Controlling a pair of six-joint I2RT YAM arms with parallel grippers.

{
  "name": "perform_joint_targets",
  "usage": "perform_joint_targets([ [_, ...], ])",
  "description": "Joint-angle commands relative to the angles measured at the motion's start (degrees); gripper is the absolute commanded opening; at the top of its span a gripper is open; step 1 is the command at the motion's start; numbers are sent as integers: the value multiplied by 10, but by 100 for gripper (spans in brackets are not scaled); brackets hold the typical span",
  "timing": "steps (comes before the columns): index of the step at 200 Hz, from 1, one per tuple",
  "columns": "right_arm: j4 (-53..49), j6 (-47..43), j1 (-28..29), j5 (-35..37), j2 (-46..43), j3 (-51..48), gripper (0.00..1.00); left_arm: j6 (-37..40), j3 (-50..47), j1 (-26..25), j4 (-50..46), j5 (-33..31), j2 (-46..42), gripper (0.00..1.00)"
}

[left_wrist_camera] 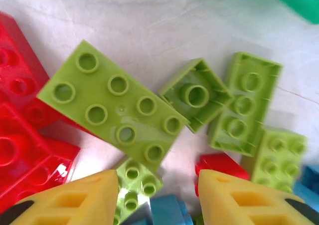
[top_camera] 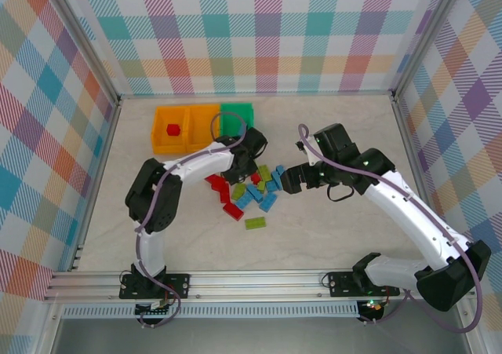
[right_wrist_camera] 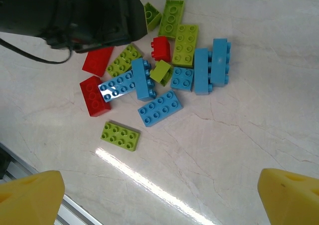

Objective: Sort the legos into containers by color

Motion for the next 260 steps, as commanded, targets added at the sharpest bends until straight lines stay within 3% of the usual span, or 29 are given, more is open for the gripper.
perform_joint_targets([
  [1, 18, 7, 0, -15, -12, 1, 100, 68, -3, 1, -7, -63, -65, 73],
  [20, 23, 11, 0, -19, -13, -4, 100, 198, 6, 20, -10, -67, -60, 89],
  [45, 26, 15, 0, -26, -15, -10, 100, 326, 49, 40, -70, -54, -18, 100],
  [87, 28, 22, 0, -28, -18, -10, 100, 400, 71, 67, -70, 22, 36, 100],
  [109, 22, 23, 0, -28, -20, -8, 100, 412, 89, 71, -78, 22, 63, 100],
  [142, 17, 27, 0, -25, -26, -12, 100, 416, 97, 76, -77, 52, 86, 88],
  [177, 21, 32, 0, -24, -27, -16, 100, 414, 92, 77, -76, 69, 86, 84],
  [219, 21, 34, -1, -25, -25, -15, 100, 409, 87, 78, -83, 61, 87, 63],
  [260, 23, 40, 0, -33, -31, -15, 100, 409, 89, 78, -80, 74, 53, 57],
])
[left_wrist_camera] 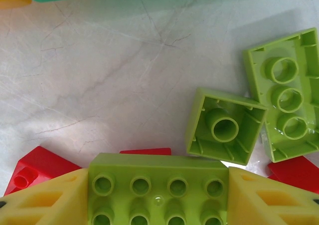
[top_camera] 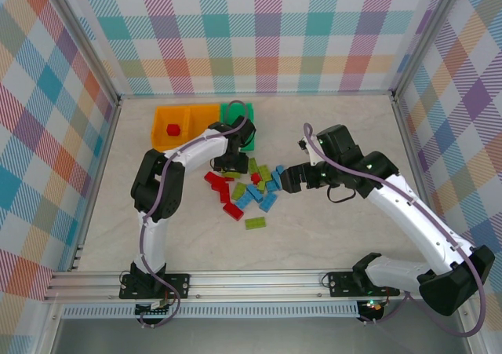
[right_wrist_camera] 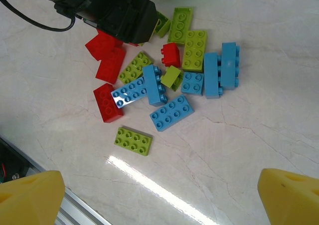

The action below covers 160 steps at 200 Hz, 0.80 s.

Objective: Sort the legos into containers by color

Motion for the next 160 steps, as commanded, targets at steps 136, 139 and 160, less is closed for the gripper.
perform_joint_targets([
  [136, 41, 41, 1, -53, -53, -37, 100, -59, 234, 183, 50, -64, 65, 59],
  [139, 40, 41, 2, -53, -53, -38, 100, -59, 243, 185, 48, -59, 72, 59],
  [160, 38, 45, 2, -49, -61, -44, 100, -56, 282, 189, 43, -42, 96, 70],
])
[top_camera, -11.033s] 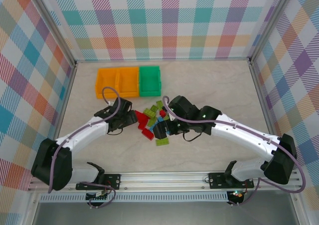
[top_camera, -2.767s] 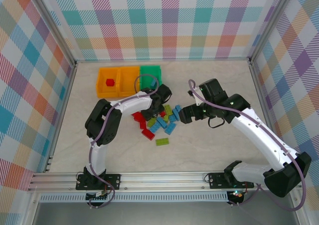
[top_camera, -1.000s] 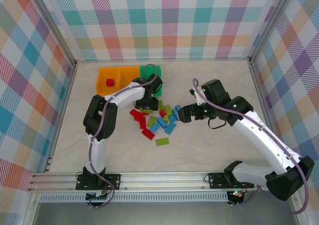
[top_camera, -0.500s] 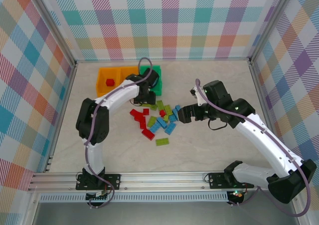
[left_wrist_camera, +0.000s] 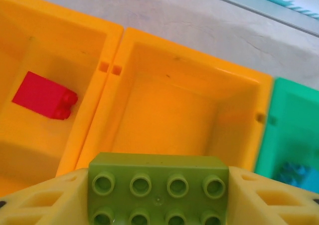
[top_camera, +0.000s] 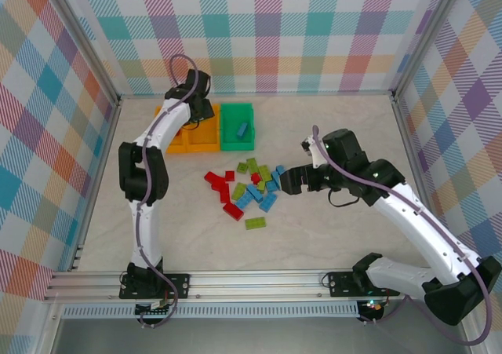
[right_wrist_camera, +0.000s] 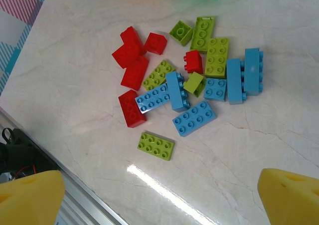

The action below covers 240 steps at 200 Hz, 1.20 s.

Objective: Sort the legos into containers by color

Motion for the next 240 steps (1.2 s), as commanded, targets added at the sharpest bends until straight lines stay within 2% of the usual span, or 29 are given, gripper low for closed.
perform_joint_targets([
  [1, -1, 13, 2, -9, -17, -10, 100, -7, 46, 4, -20, 21, 18, 70],
  [40, 17, 15, 2, 18, -12, -20, 100, -10, 17, 4, -10, 47, -38, 77],
  [62, 35, 19, 2, 41, 1, -31, 100, -16, -60, -2, 23, 89, -119, 77],
  [78, 52, 27, 1, 76, 15, -43, 100, -13, -140, -17, 63, 126, -211, 76],
  [105, 91, 35, -2, 108, 60, -61, 100, 33, -264, -81, 102, 126, -381, 76],
  [125, 124, 32, -6, 107, 112, -63, 100, 107, -337, -142, 99, 127, -490, 75],
  [156, 176, 22, -25, 88, 211, -44, 100, 218, -398, -212, 17, 175, -600, 78],
  [186, 222, 27, -57, 51, 303, -19, 79, 316, -487, -239, -33, 201, -688, 83],
  [205, 230, 29, -67, 32, 357, 6, 71, 371, -565, -240, -7, 225, -740, 88],
  [240, 259, 46, -79, 40, 413, 20, 59, 411, -652, -240, 66, 255, -788, 90],
])
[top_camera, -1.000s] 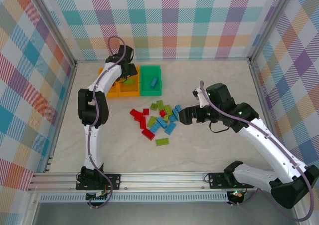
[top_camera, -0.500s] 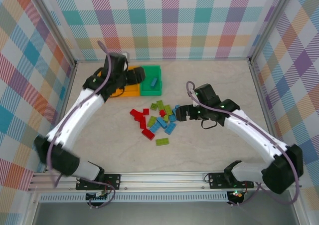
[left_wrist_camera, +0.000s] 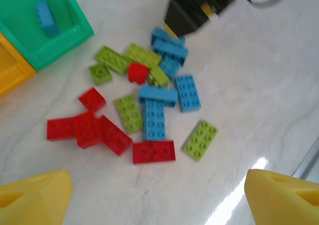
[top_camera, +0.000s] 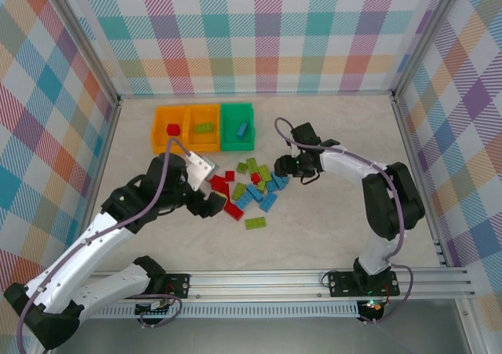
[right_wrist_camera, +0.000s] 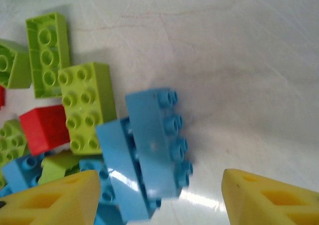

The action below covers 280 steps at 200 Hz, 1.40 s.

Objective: Sort the legos into containers by color

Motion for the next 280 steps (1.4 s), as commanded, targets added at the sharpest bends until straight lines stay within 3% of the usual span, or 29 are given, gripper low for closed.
perform_joint_targets([
  [1, 37, 14, -6, -11, 21, 17, 59, 66, -31, -5, 49, 37, -25, 90],
  [71, 61, 23, -13, 6, 62, -8, 51, 83, -41, -5, 43, 37, -12, 91],
  [102, 60, 19, -14, 31, 73, -17, 47, 110, -48, -4, 34, 68, -27, 98],
  [137, 48, 9, -17, 47, 68, -10, 30, 144, -51, -5, 19, 111, -36, 100],
  [181, 35, 7, -16, 47, -5, 4, 21, 146, -52, -5, 22, 106, -49, 100],
  [206, 44, 5, 7, 44, -69, 20, 19, 128, -58, -5, 43, 43, -71, 100],
  [229, 75, -11, 61, 29, -76, 65, 18, 85, -66, -2, 76, -74, -90, 100],
  [254, 138, -31, 98, 42, -16, 127, 19, 35, -69, 4, 97, -217, -93, 100],
  [280, 144, -45, 96, 76, 83, 226, 19, 27, -67, 7, 93, -274, -95, 100],
])
